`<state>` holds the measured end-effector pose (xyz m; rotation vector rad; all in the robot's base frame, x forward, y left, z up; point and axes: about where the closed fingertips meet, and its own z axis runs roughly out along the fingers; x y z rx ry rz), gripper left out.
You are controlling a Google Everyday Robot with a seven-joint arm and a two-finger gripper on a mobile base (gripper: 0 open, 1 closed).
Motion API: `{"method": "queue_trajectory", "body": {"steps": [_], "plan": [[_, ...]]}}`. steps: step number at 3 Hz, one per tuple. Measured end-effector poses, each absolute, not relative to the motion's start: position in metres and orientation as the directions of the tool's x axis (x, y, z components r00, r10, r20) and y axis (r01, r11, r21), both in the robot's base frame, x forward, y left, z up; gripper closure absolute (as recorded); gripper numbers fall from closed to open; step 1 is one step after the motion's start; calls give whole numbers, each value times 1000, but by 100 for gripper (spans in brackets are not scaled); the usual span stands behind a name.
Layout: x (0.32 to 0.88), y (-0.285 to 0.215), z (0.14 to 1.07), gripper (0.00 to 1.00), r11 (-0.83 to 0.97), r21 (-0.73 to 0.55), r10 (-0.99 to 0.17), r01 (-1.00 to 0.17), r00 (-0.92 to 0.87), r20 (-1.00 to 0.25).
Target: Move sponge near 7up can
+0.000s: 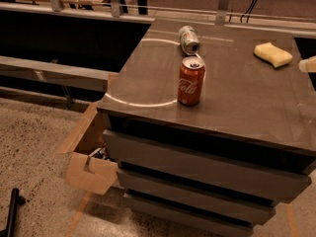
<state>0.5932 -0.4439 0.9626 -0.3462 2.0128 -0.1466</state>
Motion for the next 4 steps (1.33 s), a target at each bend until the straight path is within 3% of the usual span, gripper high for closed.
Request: {"method": "queue_trajectory", "body": {"steps": [1, 2, 4], "plan": [[615, -472, 948, 0, 967, -206, -251, -152, -402, -881], [638, -479, 930, 0, 960, -185, -261, -209, -434, -862], [656, -458, 887, 0, 925, -201, -336, -323, -446, -830]]}}
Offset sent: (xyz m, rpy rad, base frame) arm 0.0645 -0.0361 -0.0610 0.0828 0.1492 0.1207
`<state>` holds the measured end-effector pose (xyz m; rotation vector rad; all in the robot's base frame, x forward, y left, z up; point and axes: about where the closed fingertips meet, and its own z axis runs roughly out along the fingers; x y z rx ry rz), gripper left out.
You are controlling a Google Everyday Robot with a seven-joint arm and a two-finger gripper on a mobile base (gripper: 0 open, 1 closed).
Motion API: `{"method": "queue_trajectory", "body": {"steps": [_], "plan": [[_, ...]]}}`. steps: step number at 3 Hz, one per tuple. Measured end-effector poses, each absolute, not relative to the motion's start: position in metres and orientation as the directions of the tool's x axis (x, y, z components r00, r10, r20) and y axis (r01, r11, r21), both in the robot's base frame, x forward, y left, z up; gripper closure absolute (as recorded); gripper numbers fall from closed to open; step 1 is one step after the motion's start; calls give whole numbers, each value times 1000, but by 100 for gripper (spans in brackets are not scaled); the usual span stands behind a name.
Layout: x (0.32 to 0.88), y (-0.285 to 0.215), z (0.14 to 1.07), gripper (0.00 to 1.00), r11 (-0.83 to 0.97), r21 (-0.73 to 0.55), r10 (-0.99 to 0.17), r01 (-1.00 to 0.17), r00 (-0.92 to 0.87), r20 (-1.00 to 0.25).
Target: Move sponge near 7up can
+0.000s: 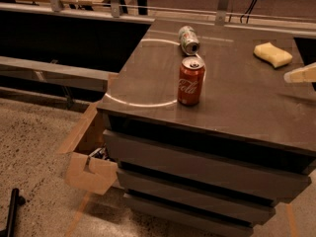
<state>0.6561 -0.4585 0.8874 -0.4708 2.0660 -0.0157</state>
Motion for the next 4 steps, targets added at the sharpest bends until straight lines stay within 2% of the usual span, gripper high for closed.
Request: {"method": "queue_trajectory", "body": {"steps": [2, 4], "plan": [[696, -447, 871, 0, 945, -148, -249, -290, -352, -902], [728, -451, 871, 0, 955, -115, -208, -275, -340, -917]]}}
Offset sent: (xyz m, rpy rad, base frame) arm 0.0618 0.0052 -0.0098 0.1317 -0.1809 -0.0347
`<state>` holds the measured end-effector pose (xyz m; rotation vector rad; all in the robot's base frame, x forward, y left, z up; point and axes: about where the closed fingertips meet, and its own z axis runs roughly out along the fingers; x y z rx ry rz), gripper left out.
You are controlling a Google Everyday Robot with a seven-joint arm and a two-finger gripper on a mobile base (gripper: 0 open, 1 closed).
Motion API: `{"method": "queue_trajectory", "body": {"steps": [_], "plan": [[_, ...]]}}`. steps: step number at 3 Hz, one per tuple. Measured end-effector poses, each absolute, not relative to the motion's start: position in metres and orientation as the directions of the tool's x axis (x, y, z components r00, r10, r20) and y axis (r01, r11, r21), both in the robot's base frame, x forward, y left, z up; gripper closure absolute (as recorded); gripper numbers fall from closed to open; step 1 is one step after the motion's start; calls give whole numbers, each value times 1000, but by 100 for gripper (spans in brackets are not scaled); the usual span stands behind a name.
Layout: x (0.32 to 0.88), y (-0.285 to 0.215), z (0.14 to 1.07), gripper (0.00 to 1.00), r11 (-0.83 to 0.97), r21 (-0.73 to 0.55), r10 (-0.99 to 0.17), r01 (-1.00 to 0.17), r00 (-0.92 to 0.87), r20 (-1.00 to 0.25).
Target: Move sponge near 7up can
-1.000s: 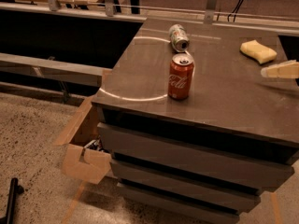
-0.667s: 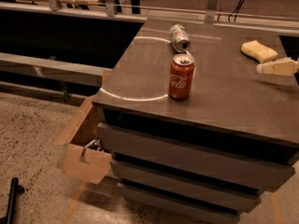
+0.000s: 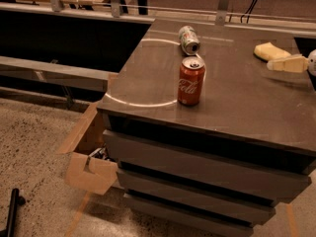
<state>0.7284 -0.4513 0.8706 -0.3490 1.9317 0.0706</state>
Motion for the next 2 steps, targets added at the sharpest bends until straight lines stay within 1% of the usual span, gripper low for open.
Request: {"method": "queue_trajectory", "body": {"steps": [2], "plan": [[750, -438, 852, 0, 933, -92, -229, -347, -379, -897]]}}
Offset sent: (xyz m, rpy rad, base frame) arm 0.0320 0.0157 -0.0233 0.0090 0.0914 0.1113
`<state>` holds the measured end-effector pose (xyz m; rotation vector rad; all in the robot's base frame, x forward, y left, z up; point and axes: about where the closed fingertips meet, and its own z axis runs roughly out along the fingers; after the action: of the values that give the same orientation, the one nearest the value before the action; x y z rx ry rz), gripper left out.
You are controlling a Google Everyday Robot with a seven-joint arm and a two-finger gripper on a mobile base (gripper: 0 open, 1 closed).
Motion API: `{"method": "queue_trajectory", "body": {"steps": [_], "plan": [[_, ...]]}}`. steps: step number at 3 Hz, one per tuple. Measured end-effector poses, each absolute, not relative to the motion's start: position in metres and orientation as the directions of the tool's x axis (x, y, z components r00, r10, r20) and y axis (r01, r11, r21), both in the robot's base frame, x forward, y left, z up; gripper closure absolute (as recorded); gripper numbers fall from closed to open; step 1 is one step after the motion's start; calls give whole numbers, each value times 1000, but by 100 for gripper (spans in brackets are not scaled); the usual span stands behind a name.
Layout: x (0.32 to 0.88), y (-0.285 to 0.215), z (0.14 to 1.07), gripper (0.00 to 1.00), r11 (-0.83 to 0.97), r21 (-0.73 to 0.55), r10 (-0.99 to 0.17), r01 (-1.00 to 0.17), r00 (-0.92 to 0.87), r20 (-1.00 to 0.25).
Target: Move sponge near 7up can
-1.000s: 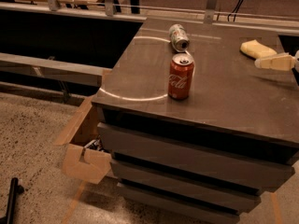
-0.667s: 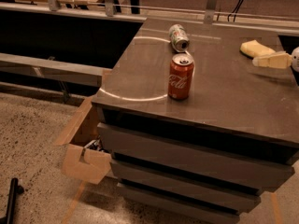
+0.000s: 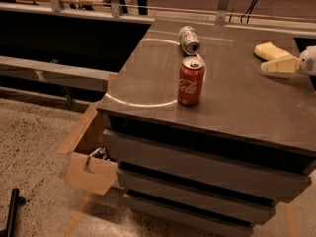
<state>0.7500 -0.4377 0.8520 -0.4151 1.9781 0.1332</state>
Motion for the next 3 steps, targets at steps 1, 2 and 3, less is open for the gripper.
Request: {"method": "queue_trajectory", "body": {"steps": [1, 2, 3], "plan": [[759, -429, 845, 16, 920, -81, -241, -384, -391, -888], [766, -426, 840, 39, 911, -65, -242, -408, -399, -885], [768, -422, 835, 63, 899, -48, -246, -435, -412, -878]]}}
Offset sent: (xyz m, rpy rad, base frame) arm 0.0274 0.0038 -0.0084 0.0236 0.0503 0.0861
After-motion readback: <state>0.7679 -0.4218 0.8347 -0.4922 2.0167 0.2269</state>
